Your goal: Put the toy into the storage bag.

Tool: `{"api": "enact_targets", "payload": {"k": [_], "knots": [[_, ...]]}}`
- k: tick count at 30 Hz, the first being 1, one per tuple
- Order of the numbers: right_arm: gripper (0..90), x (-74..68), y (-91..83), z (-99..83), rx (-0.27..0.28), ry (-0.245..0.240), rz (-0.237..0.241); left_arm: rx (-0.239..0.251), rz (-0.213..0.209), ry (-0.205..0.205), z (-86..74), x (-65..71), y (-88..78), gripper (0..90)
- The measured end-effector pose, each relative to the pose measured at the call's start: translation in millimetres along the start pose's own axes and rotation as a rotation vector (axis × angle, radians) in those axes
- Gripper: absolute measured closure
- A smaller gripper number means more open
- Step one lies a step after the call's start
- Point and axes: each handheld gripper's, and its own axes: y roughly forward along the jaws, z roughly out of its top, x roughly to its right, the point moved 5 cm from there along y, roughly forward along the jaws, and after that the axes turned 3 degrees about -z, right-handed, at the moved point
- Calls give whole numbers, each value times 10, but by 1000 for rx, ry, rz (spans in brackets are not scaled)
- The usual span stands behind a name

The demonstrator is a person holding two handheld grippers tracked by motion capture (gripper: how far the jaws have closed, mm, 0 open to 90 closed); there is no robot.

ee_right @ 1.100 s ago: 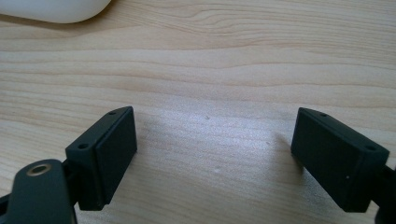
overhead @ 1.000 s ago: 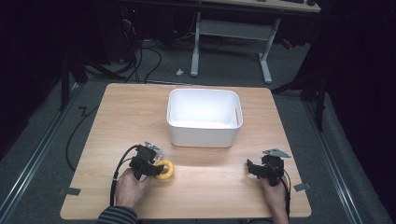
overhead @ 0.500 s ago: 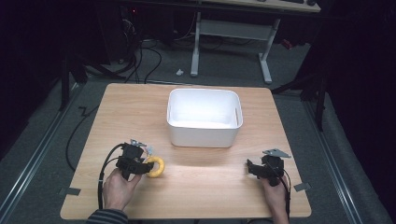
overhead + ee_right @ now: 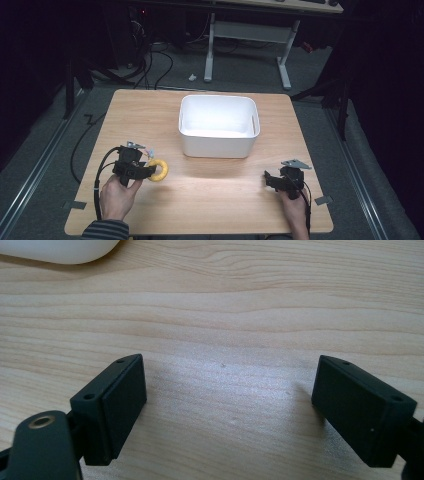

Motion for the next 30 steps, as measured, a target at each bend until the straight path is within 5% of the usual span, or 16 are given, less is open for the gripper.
{"api": "enact_targets", "payload": {"k": [15,30], "knots": [[142,-3,-6,-6,0,0,0,26,11,-31,129,-124,-252,603],[142,-3,-6,-5,0,-1,0,89,0,-11,579,-99,-427,603]]}}
